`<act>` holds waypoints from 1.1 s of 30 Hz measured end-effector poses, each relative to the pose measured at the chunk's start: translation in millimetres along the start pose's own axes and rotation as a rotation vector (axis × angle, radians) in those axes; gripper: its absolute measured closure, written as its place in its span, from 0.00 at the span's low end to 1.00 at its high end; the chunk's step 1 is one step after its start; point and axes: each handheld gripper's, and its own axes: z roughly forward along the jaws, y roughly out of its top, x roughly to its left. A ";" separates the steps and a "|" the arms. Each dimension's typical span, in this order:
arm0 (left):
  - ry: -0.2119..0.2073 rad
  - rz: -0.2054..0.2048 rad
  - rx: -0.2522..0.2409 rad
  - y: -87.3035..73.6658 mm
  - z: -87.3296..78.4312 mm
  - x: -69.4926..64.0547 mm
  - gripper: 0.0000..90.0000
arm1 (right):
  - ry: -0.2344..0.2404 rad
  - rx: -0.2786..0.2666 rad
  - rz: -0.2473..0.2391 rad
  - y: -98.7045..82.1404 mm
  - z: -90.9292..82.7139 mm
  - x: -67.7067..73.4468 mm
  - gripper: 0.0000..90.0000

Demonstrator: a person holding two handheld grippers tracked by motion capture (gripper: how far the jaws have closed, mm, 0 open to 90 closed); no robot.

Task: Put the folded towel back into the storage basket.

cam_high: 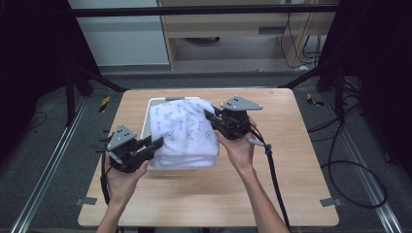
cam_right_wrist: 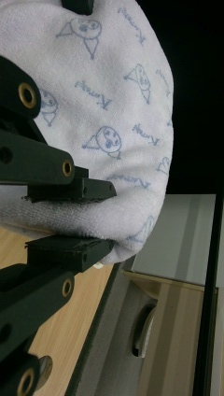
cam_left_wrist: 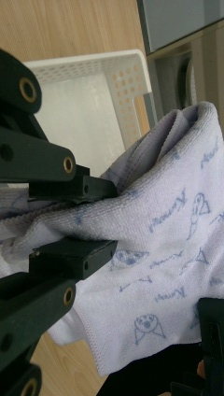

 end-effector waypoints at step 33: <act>0.072 -0.047 0.014 1.1 5.4 39.4 0.78 | 0.016 0.008 0.004 8.9 48.5 9.9 0.83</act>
